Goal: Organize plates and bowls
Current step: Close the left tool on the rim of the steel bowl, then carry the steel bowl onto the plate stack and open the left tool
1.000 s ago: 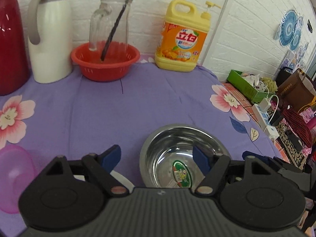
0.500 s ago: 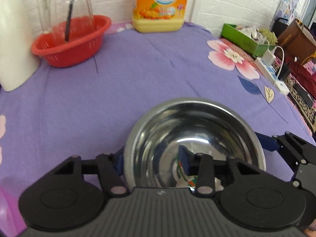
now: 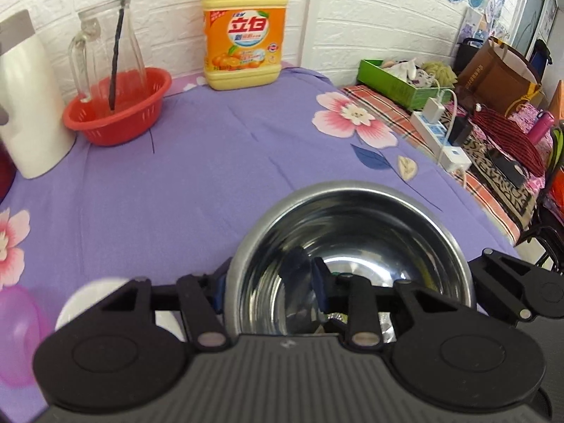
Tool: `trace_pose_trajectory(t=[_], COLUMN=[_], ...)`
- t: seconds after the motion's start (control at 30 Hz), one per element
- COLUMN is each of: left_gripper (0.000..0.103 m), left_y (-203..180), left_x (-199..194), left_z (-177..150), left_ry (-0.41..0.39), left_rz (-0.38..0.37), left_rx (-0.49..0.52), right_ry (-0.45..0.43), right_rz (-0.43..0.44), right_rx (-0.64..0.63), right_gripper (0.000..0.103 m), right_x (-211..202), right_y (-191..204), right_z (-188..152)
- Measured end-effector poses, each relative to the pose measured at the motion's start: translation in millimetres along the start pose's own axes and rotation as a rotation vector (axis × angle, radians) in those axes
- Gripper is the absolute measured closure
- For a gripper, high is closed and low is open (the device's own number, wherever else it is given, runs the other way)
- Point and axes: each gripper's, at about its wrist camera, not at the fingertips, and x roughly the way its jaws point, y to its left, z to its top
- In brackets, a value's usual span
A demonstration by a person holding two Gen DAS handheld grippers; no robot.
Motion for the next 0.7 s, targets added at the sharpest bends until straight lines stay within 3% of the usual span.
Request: trace_pose_trajectory(t=[0.43, 0.7], left_gripper=[0.072, 0.071], left_y=[-40, -42], left_x=[-55, -62], left_z=[-130, -167], left_ry=[0.062, 0.08], left_rz=[0.0, -0.011], left_rx=[-0.01, -0.031], right_ry=[0.079, 0.107], right_rz=[0.096, 0.119], right_rx=[0.015, 0.011], right_gripper=[0.0, 0.0], right_x=[-78, -92], right_y=[33, 46], right_z=[-93, -119])
